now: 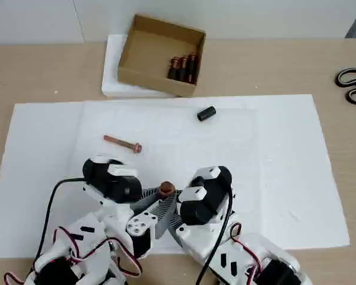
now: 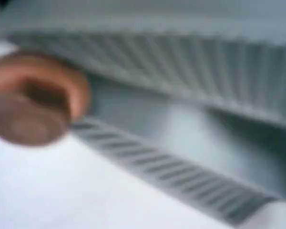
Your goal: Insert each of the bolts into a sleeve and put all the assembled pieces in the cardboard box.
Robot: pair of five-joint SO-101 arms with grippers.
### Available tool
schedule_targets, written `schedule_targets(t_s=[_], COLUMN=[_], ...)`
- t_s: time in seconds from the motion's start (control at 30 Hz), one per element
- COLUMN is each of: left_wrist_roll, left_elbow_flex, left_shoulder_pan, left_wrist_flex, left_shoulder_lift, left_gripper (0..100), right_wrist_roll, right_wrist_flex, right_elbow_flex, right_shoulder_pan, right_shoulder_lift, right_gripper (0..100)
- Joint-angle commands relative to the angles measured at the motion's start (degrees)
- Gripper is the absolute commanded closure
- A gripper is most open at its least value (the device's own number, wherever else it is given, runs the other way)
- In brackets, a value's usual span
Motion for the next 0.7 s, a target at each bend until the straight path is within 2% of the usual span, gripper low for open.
schedule_targets(t_s=[0.0,0.27,0.5,0.67], left_wrist_roll=[-0.8,-1.2,-9.1,-12.0], left_elbow_flex=[0.0,1.1,1.5,1.5], left_shoulder_pan=[0.3,-0.8,-6.7,-8.8], left_wrist_flex=[0.5,0.1,0.4,0.4], left_shoulder_lift=[0.7,0.7,0.8,0.8], left_gripper=[81,80,80,80], right_wrist_roll=[0.6,0.6,0.6,0.6], right_wrist_flex=[-1.2,-1.2,-1.2,-1.2], right_elbow_flex=[-2.0,-2.0,-2.0,-2.0], right_shoulder_pan=[0.1,0.1,0.1,0.1], right_shoulder_lift=[-0.3,-0.3,-0.3,-0.2], right_gripper=[99.6,99.6,99.6,99.6])
